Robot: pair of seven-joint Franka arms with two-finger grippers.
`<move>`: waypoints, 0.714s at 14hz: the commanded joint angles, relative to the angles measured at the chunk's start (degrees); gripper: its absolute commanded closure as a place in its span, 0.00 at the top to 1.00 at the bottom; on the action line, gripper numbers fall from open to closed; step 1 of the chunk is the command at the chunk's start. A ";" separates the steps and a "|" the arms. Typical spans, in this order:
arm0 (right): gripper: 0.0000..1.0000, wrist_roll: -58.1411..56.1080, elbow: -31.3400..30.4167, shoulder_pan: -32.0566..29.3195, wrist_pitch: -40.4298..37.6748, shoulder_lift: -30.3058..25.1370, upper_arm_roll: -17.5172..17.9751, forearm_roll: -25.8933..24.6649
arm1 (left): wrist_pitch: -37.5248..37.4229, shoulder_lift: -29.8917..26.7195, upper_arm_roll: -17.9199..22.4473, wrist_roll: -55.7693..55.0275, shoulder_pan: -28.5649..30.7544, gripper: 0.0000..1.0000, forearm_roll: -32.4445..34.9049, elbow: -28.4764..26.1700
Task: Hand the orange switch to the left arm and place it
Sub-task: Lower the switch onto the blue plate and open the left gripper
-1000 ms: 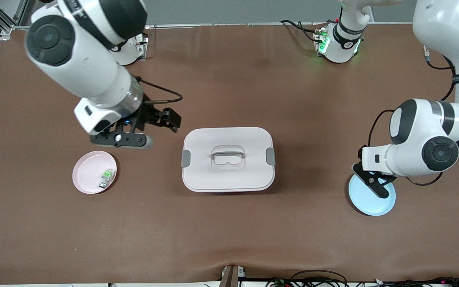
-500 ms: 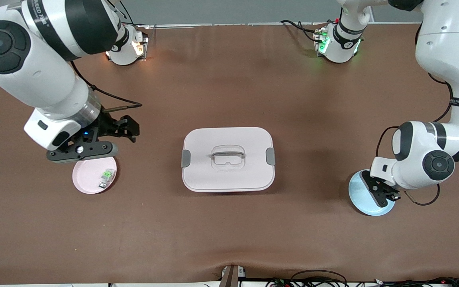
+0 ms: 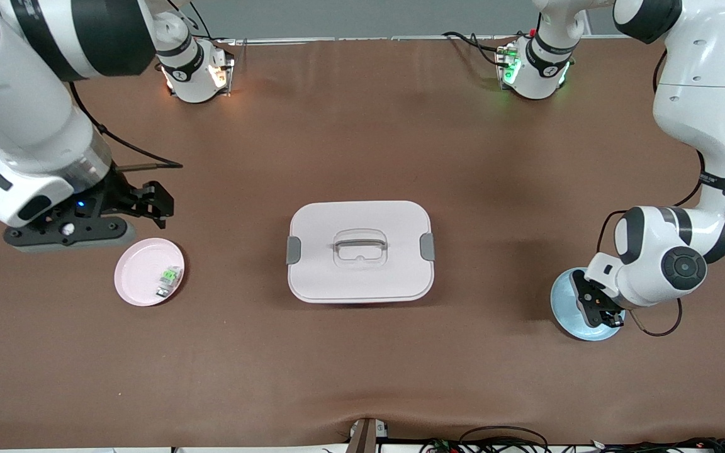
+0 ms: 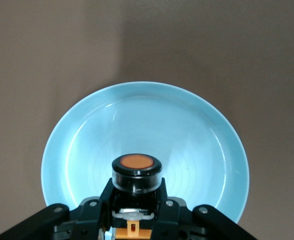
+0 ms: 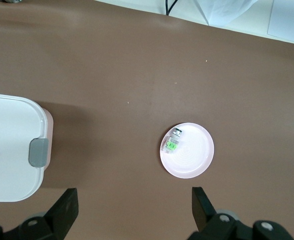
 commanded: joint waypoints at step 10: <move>1.00 0.40 -0.87 -13.12 -0.31 -1.62 0.83 9.34 | 5.57 0.89 -0.91 9.22 1.94 0.17 0.34 -3.20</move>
